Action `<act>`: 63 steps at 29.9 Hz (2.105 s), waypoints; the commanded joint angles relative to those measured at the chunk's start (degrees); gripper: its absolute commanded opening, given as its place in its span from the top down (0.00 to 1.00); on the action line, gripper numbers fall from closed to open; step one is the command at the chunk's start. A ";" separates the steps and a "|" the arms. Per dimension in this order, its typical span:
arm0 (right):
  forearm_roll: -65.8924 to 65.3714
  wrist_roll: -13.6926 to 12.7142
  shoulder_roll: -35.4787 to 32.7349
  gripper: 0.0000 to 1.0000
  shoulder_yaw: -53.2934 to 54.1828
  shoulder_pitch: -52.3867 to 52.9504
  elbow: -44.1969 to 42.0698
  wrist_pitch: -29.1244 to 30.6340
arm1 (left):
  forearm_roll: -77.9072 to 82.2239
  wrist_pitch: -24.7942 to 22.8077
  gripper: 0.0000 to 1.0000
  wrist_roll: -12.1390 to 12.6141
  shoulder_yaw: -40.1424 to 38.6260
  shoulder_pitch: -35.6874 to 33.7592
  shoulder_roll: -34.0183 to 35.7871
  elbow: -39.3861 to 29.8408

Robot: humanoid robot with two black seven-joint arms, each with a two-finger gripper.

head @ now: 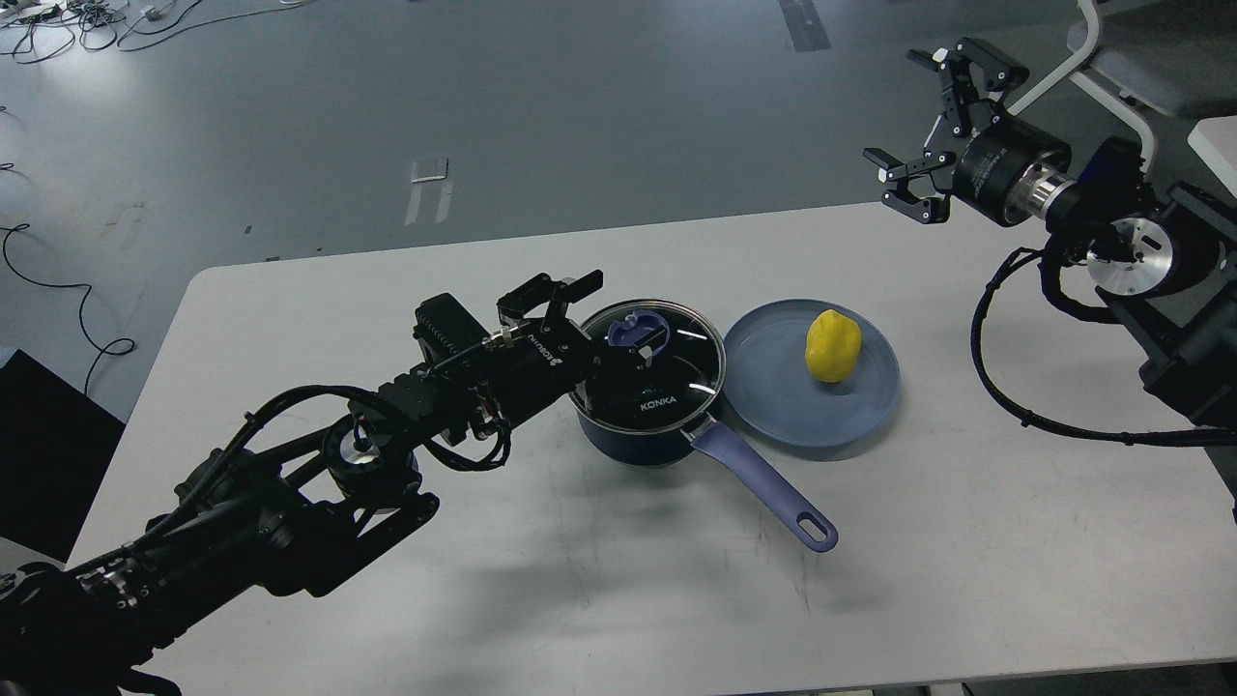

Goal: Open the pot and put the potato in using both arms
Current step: 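Reach the left gripper to the glass lid knob on the pot, then close the left gripper on the lid knob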

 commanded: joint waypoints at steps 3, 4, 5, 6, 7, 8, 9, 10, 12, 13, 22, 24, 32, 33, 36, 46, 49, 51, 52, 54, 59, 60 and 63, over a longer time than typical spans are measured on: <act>-0.09 -0.08 -0.23 0.00 -0.17 -0.01 0.00 0.00 | -0.09 0.00 0.03 -0.09 0.34 0.18 0.00 0.00; -0.09 -0.08 -0.23 0.00 -0.17 -0.01 0.00 0.00 | -0.09 0.00 0.03 -0.09 0.34 0.36 -0.09 -0.08; -0.09 -0.08 -0.23 0.00 -0.17 -0.01 0.00 0.00 | -0.09 0.00 0.03 -0.09 0.34 0.45 -0.09 -0.08; -0.09 -0.08 -0.23 0.00 -0.17 -0.01 0.00 0.00 | -0.09 0.00 0.03 -0.09 0.34 0.53 -0.18 0.00; -0.09 -0.08 -0.23 0.00 -0.17 -0.01 0.00 0.00 | -0.09 0.00 0.03 -0.09 0.34 0.53 -0.35 0.00; -0.09 -0.08 -0.23 0.00 -0.17 -0.01 0.00 0.00 | -0.09 -0.08 0.03 -0.09 0.34 0.53 -0.44 0.00; -0.09 -0.08 -0.23 0.00 -0.17 -0.01 0.00 0.00 | -0.09 -0.08 0.03 -0.09 0.34 0.80 -0.70 0.00; -0.09 -0.08 -0.23 0.00 -0.17 -0.01 0.00 0.00 | -0.09 -0.08 0.03 -0.09 0.34 1.06 -0.97 0.00; -0.09 -0.08 -0.23 0.00 -0.17 -0.01 0.00 0.00 | -0.09 -0.08 0.03 -0.09 0.34 1.15 -1.23 0.00; -0.09 -0.08 -0.23 0.00 -0.26 -0.10 0.00 -0.09 | -0.09 -0.08 0.03 -0.09 0.34 1.24 -1.41 0.00; -0.09 -0.08 -0.85 0.00 -0.26 -0.10 0.09 -0.09 | -0.09 0.00 0.03 0.00 0.34 1.33 -3.43 2.28; -0.09 -0.08 -1.11 0.00 -0.34 -0.10 0.09 -0.09 | -0.18 0.00 0.03 0.00 0.34 1.33 -3.87 3.08; -0.09 -0.08 -1.90 0.00 -0.43 -0.10 0.09 -0.09 | -0.18 0.00 0.03 0.00 0.34 1.33 -4.31 4.66; -0.09 -0.08 -1.90 0.00 -0.52 -0.10 0.18 -0.09 | -0.18 0.00 0.03 -0.09 0.43 1.41 -4.31 4.66; -0.09 -0.08 -1.90 0.00 -0.61 -0.18 0.09 -0.09 | -0.53 0.00 0.03 -0.09 0.43 1.76 -4.31 4.66; -0.09 -0.08 -2.17 0.00 -0.61 -0.45 0.09 -0.18 | -0.62 0.00 0.03 0.00 0.34 2.73 -4.40 5.28; -0.09 0.00 -2.34 0.00 -0.61 -0.71 0.09 -0.18 | -0.70 -0.08 0.03 0.00 0.34 2.64 -4.40 5.36; -0.09 0.00 -2.34 0.00 -0.61 -0.71 0.09 -0.18 | -0.71 -0.08 0.03 0.09 0.34 2.64 -4.40 5.45; -0.09 0.00 -2.34 0.00 -0.61 -0.71 0.09 -0.18 | -0.71 -0.08 0.03 0.00 0.34 2.64 -4.40 5.54; -0.09 0.00 -2.34 0.00 -0.61 -0.80 0.09 -0.18 | -0.71 0.00 0.03 0.00 0.34 2.64 -4.92 5.54; -0.09 0.00 -2.34 0.00 -0.61 -0.80 0.09 -0.18 | -1.06 0.00 0.05 -0.09 0.34 2.73 -5.63 5.54; -0.09 0.00 -2.34 0.00 -0.61 -0.80 0.09 -0.18 | -1.06 -0.08 0.07 -0.09 0.34 2.73 -5.71 5.54; -0.18 0.00 -2.52 0.00 -0.61 -0.97 0.18 -0.18 | -1.14 0.00 0.20 -0.09 0.34 2.56 -6.68 5.54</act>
